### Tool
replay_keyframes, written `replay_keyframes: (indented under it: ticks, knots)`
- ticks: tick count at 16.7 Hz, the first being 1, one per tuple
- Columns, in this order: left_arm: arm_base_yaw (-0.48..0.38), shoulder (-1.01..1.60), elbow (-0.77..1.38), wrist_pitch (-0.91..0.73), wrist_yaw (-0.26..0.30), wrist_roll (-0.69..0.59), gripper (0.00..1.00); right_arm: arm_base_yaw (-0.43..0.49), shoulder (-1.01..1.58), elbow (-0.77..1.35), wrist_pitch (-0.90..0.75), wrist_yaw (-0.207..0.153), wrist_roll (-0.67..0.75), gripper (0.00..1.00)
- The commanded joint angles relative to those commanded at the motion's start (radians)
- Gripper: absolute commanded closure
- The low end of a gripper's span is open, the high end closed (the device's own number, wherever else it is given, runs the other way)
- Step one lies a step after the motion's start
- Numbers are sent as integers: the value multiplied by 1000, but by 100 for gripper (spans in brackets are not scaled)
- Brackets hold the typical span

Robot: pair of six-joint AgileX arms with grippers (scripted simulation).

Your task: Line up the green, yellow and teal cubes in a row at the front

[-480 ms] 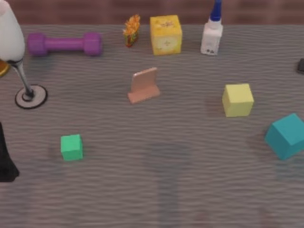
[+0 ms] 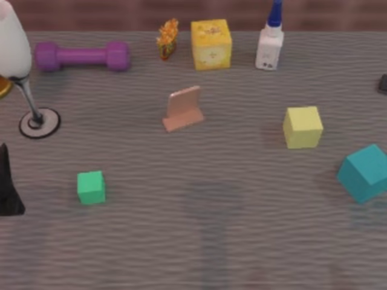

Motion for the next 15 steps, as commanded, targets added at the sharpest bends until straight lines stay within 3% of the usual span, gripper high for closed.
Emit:
replay_keyframes:
  ticks: [15]
  knots:
    - [-197, 1410, 927, -704, -2, -295, 0, 0, 0, 0, 0, 0, 0, 0]
